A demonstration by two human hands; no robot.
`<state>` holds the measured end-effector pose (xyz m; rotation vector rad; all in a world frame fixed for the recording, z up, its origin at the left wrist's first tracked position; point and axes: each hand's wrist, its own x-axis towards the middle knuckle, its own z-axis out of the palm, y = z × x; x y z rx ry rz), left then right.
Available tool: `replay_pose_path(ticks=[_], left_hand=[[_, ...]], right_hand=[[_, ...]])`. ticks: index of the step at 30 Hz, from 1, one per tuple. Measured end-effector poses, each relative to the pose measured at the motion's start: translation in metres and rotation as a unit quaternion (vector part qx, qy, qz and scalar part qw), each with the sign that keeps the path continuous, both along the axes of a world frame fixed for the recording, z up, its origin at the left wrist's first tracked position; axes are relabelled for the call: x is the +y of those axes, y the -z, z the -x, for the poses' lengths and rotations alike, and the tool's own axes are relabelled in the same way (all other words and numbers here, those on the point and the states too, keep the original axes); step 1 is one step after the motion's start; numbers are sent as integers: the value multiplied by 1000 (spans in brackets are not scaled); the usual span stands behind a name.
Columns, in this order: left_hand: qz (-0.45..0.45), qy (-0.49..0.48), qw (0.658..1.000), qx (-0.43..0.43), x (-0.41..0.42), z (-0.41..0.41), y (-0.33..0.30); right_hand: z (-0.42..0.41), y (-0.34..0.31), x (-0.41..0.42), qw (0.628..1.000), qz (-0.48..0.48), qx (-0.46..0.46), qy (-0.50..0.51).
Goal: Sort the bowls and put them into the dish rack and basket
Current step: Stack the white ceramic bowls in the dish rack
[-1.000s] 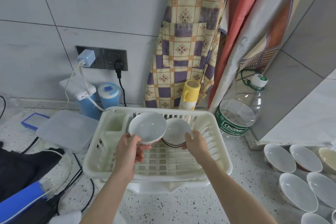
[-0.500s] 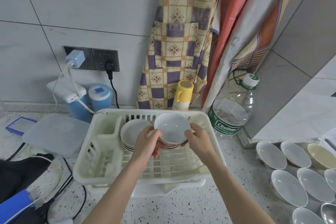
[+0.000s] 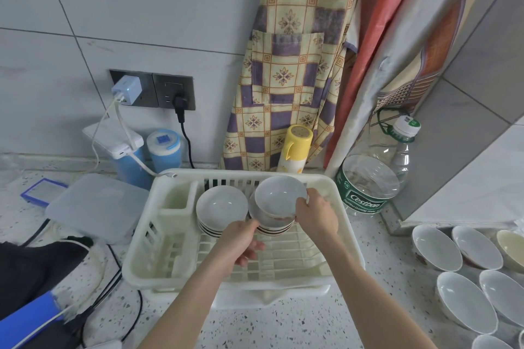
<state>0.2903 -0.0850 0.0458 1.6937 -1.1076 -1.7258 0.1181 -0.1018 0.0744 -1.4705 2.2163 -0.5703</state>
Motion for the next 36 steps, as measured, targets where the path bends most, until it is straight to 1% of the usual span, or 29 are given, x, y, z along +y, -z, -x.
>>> replay_pose_path(ticks=[4,8,15,19,31,36], left_hand=[[-8,2,1000,-3,-2,5,8],[-19,-12,999,30,-3,13,15],[1,-39,996,85,0,18,14],[-1,-52,993,107,2,21,13],[-10,-75,990,116,2,28,19],[-20,-85,987,138,6,26,14]], right_hand=[[-5,11,-5,999,-13,38,-1],[-7,18,-8,997,-26,67,6],[-8,24,-9,996,-24,86,9],[-9,26,-9,996,-18,81,15],[-8,37,-5,998,-43,42,18],[-6,36,-2,999,-46,17,15]])
